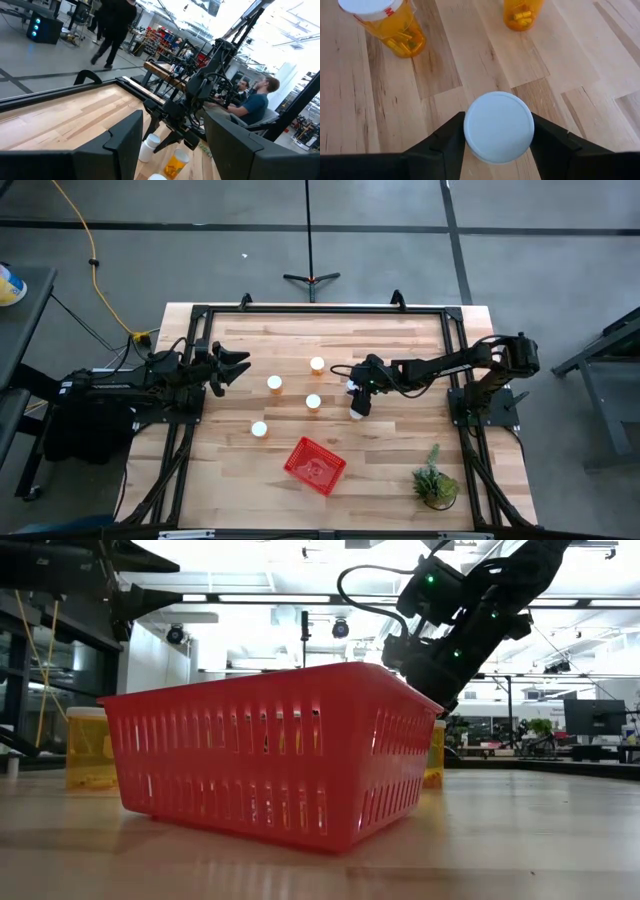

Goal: Pick and place pill bottles into a basket
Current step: Put the white pill bottle into the red basket

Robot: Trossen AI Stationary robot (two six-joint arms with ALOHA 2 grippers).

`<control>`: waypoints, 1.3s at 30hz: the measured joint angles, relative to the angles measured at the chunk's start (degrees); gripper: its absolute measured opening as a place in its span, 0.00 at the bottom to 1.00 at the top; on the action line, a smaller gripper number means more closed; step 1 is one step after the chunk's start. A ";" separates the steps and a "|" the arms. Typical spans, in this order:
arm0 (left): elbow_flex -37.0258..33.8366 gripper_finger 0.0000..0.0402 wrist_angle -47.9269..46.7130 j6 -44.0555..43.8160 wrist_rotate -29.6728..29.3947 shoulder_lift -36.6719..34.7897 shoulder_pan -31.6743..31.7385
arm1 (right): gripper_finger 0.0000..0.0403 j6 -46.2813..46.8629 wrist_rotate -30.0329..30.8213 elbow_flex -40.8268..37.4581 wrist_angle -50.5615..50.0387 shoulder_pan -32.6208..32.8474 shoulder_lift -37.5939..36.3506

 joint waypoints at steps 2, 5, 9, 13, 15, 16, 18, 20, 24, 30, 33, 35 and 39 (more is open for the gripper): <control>0.01 0.61 0.00 -0.01 0.00 0.00 0.00 | 0.45 0.02 0.00 0.00 0.00 0.00 0.00; 0.01 0.61 0.00 -0.01 0.00 0.01 -0.01 | 0.45 0.94 0.03 0.00 0.00 -0.05 0.00; 0.00 0.61 -0.02 -0.02 0.00 0.00 -0.02 | 0.45 2.16 0.35 0.00 0.00 -0.09 0.00; 0.02 0.61 -0.10 -0.01 0.00 0.01 0.00 | 0.45 2.19 0.52 0.00 0.00 -0.09 0.00; 0.02 0.61 -0.24 0.00 0.00 0.01 -0.01 | 0.45 2.78 0.55 0.00 0.00 -0.09 -0.07; 0.00 0.61 -0.26 -0.01 0.00 0.02 -0.01 | 0.45 3.23 0.55 0.00 0.00 -0.09 -0.09; 0.01 0.61 -0.26 -0.01 0.00 0.01 -0.01 | 0.45 3.52 0.55 -0.01 0.00 -0.09 -0.09; 0.01 0.61 -0.26 -0.01 0.00 0.01 -0.02 | 0.45 3.54 0.55 -0.02 0.00 -0.09 -0.09; 0.02 0.61 -0.26 -0.02 0.00 0.01 -0.01 | 0.45 4.22 0.47 -0.02 0.30 -0.09 -0.29; 0.02 0.61 -0.32 -0.02 0.00 0.01 -0.02 | 0.45 4.55 0.83 -0.02 0.72 -0.09 -1.50; 0.01 0.61 -0.49 -0.01 0.00 0.01 -0.02 | 0.45 4.56 0.87 -0.02 0.77 -0.10 -2.21; 0.02 0.61 -0.76 -0.01 0.00 0.01 -0.02 | 0.45 4.56 0.87 -0.02 0.64 -0.09 -2.75; 0.02 0.61 -1.37 -0.02 -0.02 0.00 0.00 | 0.45 4.76 0.85 -0.02 0.68 -0.09 -4.04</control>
